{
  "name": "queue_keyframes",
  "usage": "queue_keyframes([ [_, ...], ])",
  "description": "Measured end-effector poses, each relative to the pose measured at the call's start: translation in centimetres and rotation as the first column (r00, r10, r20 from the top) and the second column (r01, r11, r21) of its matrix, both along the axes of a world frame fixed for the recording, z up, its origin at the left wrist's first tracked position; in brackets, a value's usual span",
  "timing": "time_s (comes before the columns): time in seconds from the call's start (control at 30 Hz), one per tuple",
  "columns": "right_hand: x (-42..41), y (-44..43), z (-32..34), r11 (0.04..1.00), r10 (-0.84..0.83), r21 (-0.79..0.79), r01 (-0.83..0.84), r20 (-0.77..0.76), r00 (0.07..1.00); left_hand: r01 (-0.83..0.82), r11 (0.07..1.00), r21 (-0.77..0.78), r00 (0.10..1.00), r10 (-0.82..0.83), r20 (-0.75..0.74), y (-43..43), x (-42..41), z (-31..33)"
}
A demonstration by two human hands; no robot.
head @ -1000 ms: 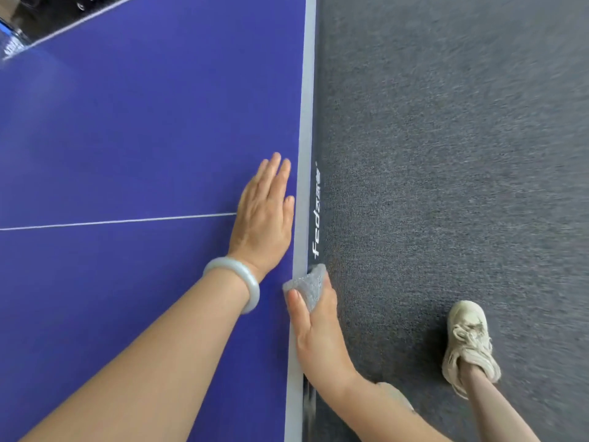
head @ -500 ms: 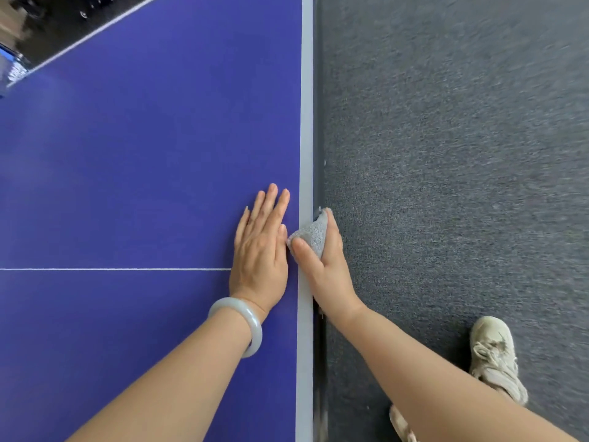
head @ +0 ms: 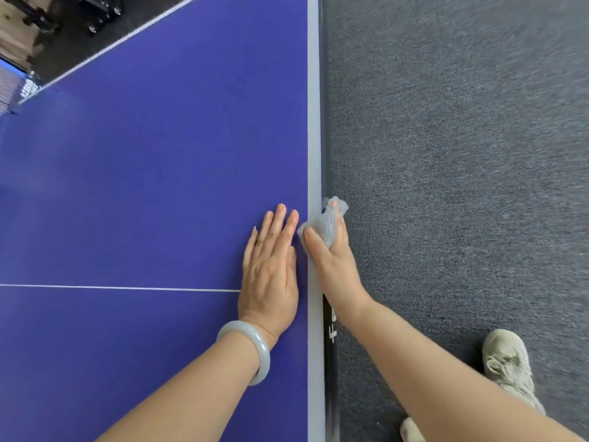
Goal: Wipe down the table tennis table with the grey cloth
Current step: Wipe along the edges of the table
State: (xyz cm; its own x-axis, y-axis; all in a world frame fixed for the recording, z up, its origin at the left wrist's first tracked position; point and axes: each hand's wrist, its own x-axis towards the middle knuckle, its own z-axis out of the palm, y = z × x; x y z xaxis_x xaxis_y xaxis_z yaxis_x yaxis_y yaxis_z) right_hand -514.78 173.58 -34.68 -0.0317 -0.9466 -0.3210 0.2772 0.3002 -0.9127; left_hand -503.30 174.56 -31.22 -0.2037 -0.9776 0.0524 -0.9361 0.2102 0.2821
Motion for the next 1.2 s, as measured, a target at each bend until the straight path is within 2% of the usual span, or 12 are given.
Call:
queue_keyframes([
  [0.07, 0.4, 0.4, 0.0, 1.0, -0.022, 0.004, 0.022, -0.022, 1.0, -0.008, 1.0, 0.003, 1.0, 0.008, -0.007, 0.0, -0.1, 0.0],
  [0.27, 1.7, 10.4, -0.6, 0.997, 0.021, -0.07, -0.022, -0.019, 1.0, 0.005, 1.0, 0.009, 1.0, -0.005, 0.022, 0.1, 0.0, 0.1],
  [0.37, 1.4, 6.2, -0.9, 0.998, 0.015, -0.069, -0.014, 0.001, 1.0, -0.011, 1.0, 0.011, 1.0, 0.011, 0.009, 0.0, -0.1, 0.2],
  [0.5, 0.0, -2.7, -0.5, 1.0, -0.023, -0.02, 0.022, -0.055, 0.998, -0.006, 1.0, 0.012, 1.0, 0.006, 0.03, 0.1, -0.1, 0.3],
  [0.57, 0.2, -2.4, -0.4, 0.999, -0.044, -0.026, 0.043, -0.049, 0.998, -0.011, 1.0, 0.013, 0.999, 0.011, 0.034, 0.1, -0.2, 0.3],
  [0.77, 1.4, 10.2, -0.6, 0.995, 0.023, -0.099, -0.027, -0.041, 0.999, 0.0, 1.0, 0.027, 0.998, -0.002, 0.07, 0.0, 0.0, 0.1],
  [0.87, 1.0, 6.0, -0.2, 0.997, 0.037, -0.065, -0.04, -0.038, 0.999, -0.009, 1.0, 0.021, 0.998, 0.008, 0.07, 0.0, 0.0, 0.2],
  [0.97, -0.2, -2.7, 0.1, 1.0, 0.03, 0.001, -0.03, -0.125, 0.992, -0.015, 1.0, 0.025, 0.997, 0.013, 0.082, 0.0, -0.1, 0.3],
  [1.03, -0.7, -5.9, 0.3, 0.999, 0.005, 0.038, -0.001, -0.103, 0.995, -0.014, 0.999, 0.03, 0.996, 0.012, 0.093, 0.1, -0.2, 0.3],
  [1.2, 0.2, -0.4, -0.3, 1.0, 0.025, 0.009, -0.024, -0.085, 0.996, -0.045, 0.997, 0.065, 0.994, 0.038, 0.102, 0.0, -0.5, 0.6],
])
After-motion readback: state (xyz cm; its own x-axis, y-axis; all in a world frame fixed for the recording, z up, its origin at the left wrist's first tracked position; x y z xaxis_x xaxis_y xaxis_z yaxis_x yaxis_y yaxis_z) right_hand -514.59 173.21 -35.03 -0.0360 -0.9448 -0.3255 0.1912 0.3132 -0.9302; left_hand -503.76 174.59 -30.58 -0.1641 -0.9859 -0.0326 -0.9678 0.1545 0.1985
